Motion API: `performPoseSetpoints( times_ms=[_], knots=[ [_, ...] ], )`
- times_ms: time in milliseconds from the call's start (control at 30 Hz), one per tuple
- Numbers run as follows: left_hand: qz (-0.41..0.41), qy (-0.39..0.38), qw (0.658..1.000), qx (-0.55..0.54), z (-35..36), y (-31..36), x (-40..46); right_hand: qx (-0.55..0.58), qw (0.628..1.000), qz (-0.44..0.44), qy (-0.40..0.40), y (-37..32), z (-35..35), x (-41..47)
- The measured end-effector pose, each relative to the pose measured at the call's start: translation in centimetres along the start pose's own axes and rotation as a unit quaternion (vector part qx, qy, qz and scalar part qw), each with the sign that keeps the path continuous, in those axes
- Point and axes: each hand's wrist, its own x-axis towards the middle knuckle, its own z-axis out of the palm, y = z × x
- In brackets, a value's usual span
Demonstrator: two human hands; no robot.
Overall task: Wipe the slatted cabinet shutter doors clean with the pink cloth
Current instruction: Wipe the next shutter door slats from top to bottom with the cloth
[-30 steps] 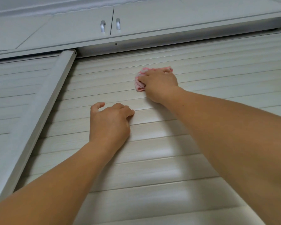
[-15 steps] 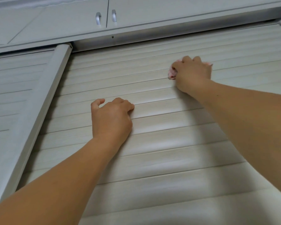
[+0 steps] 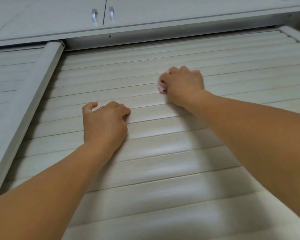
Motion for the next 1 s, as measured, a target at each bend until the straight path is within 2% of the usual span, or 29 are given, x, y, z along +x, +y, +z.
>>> performPoseSetpoints(
  times_ms=[167, 267, 333, 433, 533, 600, 667, 733, 800, 1000],
  knots=[
    [-0.002, -0.006, 1.0, 0.006, 0.1, 0.1, -0.2, -0.051, 0.987, 0.148, -0.037, 6.4, -0.4, -1.2],
    [-0.005, -0.011, 1.0, 0.008, 0.1, 0.1, -0.2, -0.029, 0.98, 0.19, -0.049, 5.2, -0.5, -0.9],
    [0.0, -0.018, 1.0, 0.012, 0.1, 0.2, -0.2, -0.018, 0.985, 0.166, -0.043, 2.8, -0.5, -0.5],
    [0.007, -0.023, 0.999, 0.022, -0.2, 0.0, -0.3, 0.005, 0.997, 0.075, -0.02, -1.9, -0.5, -0.1],
    [0.016, -0.034, 0.999, 0.032, -0.4, 0.0, -0.2, 0.023, 0.999, 0.028, -0.014, -3.4, -0.5, -0.1],
    [0.021, -0.045, 0.998, 0.036, -0.5, 0.0, -0.2, 0.013, 0.999, 0.04, -0.02, -2.2, -0.5, -0.3],
    [0.029, -0.053, 0.997, 0.039, -0.5, -0.1, -0.3, -0.004, 0.995, 0.091, -0.03, -0.9, -0.5, -0.5],
    [0.04, -0.059, 0.997, 0.036, -0.5, -0.2, -0.4, -0.012, 0.99, 0.136, -0.038, -0.8, -0.7, -0.5],
    [0.047, -0.065, 0.996, 0.026, -0.6, -0.7, -0.6, 0.001, 0.99, 0.138, -0.034, -2.4, -0.8, -0.1],
    [0.067, -0.073, 0.995, -0.025, -0.5, -2.0, -1.2, 0.052, 0.999, -0.012, -0.005, -9.9, -0.4, 0.9]
  ],
)
